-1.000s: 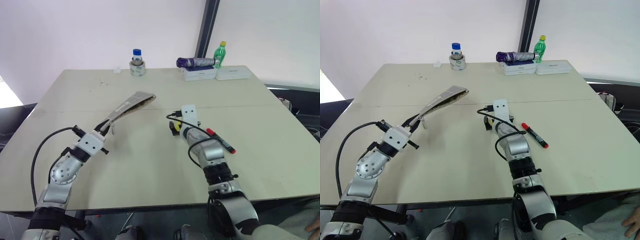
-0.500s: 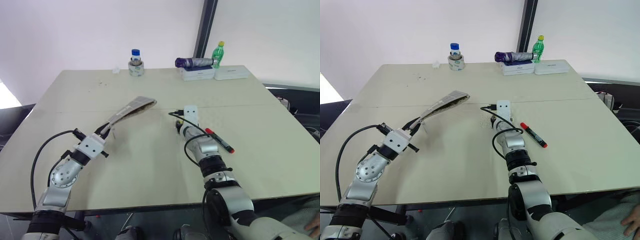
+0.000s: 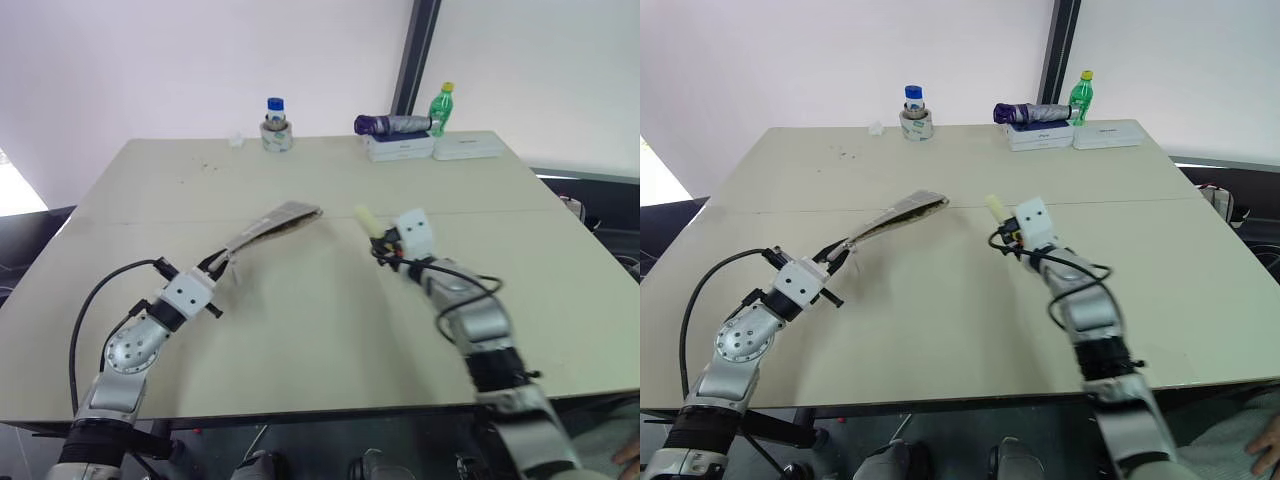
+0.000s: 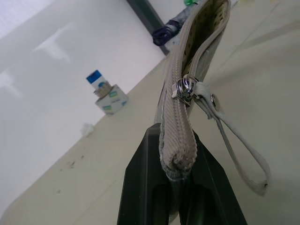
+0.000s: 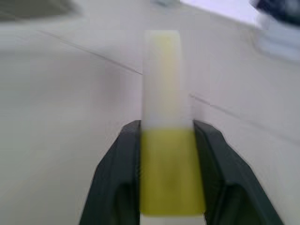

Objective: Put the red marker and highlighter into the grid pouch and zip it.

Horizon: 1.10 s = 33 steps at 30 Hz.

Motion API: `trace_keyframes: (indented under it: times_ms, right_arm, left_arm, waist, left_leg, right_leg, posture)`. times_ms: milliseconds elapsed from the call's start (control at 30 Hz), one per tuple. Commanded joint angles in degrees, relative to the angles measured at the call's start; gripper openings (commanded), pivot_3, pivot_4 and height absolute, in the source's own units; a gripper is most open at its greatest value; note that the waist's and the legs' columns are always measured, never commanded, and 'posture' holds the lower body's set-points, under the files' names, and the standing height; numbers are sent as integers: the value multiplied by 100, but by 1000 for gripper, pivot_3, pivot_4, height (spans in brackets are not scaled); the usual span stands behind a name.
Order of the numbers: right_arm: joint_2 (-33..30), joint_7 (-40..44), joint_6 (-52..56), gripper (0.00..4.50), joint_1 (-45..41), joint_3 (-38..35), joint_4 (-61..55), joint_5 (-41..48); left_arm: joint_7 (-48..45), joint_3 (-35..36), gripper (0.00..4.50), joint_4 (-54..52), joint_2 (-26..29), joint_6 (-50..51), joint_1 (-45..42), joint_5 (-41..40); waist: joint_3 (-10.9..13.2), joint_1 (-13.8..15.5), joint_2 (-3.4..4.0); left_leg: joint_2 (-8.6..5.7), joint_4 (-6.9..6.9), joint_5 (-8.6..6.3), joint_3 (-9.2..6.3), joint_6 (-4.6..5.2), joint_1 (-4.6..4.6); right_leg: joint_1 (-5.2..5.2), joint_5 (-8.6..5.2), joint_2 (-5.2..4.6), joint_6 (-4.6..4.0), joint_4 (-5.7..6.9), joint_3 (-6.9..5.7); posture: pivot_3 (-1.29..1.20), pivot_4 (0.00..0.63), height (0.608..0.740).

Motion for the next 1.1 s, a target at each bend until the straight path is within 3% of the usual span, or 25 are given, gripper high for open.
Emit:
trace_keyframes:
  times_ms: [33,133,300,900,1033,1100]
  right_arm:
    - [-513,1251,-237,952,79,-38,-869,612]
    - [-956,2001,-100,952,129,138,-1201,838]
    - [-932,1639,-955,952,-215,898,-678,-422]
    - [-482,1318,-1593,952,-777,1285,387,-1373]
    - [-553,1432,-2085,952,-985,1699,437,-1888]
    - [-531,1506,-2286,952,-1040,1919,392,-2120]
  left_arm:
    - [-429,-30,0,14,45,182,-157,-429]
    - [-824,-98,0,141,97,316,-274,-618]
    - [-1217,-92,0,329,179,440,-577,-716]
    - [-1335,-217,0,25,232,320,-472,-447]
    - [-1535,-577,0,53,573,-164,-526,154]
    - [-1591,-636,0,-8,573,-114,-657,86]
  waist:
    - [0,-37,0]
    - [0,-19,0]
    - [1,0,-1]
    - [1,13,-1]
    - [1,3,-1]
    - [1,3,-1]
  left_leg:
    - [6,0,-3,0,5,2]
    - [13,0,-12,-7,21,6]
    - [14,7,-12,-7,21,5]
    - [7,13,6,-1,-9,1]
    - [7,13,6,0,-9,2]
    - [8,12,7,1,-10,2]
  right_leg:
    - [0,1,4,-1,0,0]
    - [0,1,22,-1,5,0]
    - [1,1,23,-2,5,0]
    - [2,1,14,-1,4,0]
    - [2,1,15,-1,5,0]
    - [1,1,16,-1,6,0]
  posture:
    - [0,150,738]
    - [0,150,738]
    - [0,150,738]
    - [0,150,738]
    - [0,150,738]
    - [0,150,738]
